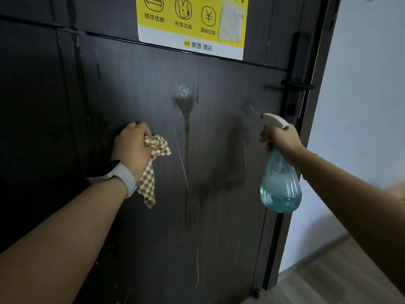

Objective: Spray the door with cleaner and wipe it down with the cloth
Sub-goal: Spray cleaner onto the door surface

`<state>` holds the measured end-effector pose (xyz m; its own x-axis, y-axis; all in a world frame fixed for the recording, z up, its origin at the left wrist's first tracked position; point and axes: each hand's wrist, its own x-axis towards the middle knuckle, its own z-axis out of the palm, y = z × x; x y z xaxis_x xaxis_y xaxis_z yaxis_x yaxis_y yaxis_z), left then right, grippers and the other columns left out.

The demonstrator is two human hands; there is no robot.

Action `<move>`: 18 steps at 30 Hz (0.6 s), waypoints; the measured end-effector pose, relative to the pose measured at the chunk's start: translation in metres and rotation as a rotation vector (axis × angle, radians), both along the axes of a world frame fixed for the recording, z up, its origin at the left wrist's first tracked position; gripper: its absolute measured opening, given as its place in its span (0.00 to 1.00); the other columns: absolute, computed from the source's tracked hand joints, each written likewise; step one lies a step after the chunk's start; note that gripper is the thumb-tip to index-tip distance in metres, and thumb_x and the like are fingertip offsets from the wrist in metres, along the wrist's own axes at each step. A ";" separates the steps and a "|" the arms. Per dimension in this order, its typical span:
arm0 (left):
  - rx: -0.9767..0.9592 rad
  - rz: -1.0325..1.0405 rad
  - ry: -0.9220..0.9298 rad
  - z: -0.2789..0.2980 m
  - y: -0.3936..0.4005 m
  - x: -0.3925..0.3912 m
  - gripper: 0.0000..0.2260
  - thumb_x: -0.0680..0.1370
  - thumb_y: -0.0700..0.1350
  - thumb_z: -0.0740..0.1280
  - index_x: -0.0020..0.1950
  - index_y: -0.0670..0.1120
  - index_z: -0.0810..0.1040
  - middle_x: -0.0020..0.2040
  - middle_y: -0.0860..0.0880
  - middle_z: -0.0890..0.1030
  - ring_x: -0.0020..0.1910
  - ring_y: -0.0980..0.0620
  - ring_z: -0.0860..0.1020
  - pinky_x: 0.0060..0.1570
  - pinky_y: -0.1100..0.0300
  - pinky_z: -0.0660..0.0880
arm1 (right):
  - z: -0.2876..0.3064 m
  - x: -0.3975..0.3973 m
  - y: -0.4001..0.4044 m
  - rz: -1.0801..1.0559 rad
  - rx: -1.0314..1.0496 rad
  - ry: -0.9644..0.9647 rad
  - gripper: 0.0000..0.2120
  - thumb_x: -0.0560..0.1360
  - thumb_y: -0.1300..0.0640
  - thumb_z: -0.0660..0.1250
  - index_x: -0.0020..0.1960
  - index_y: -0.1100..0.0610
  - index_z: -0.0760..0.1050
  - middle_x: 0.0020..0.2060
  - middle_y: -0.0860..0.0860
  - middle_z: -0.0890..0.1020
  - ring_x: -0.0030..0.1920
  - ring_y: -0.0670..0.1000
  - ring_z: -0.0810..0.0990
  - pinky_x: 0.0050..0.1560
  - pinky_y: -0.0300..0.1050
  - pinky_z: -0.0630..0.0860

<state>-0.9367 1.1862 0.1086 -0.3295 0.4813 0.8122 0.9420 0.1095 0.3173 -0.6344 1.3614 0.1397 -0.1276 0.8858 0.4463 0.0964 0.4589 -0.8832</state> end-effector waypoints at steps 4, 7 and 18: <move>-0.006 0.004 -0.006 -0.001 0.001 -0.001 0.05 0.73 0.34 0.69 0.45 0.42 0.76 0.47 0.42 0.76 0.40 0.46 0.74 0.37 0.56 0.67 | -0.003 0.000 0.000 0.009 -0.002 0.009 0.12 0.72 0.68 0.63 0.54 0.71 0.76 0.39 0.62 0.79 0.23 0.51 0.72 0.25 0.42 0.73; -0.012 0.011 -0.017 -0.002 0.001 -0.002 0.06 0.72 0.33 0.69 0.46 0.42 0.76 0.48 0.42 0.76 0.41 0.44 0.75 0.39 0.57 0.68 | -0.017 0.002 0.001 0.051 0.002 -0.009 0.12 0.72 0.67 0.64 0.55 0.63 0.76 0.42 0.62 0.80 0.24 0.52 0.73 0.26 0.43 0.74; 0.012 0.012 -0.019 -0.002 0.000 0.000 0.06 0.72 0.33 0.70 0.46 0.41 0.77 0.49 0.41 0.77 0.44 0.42 0.77 0.40 0.57 0.67 | -0.170 0.015 0.000 -0.057 -0.310 -0.158 0.12 0.74 0.66 0.67 0.56 0.71 0.75 0.35 0.61 0.79 0.20 0.49 0.74 0.22 0.40 0.71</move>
<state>-0.9365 1.1866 0.1065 -0.3510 0.4677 0.8112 0.9343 0.1172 0.3367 -0.6198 1.3613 -0.0298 -0.1204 0.9837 0.1336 0.2607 0.1611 -0.9519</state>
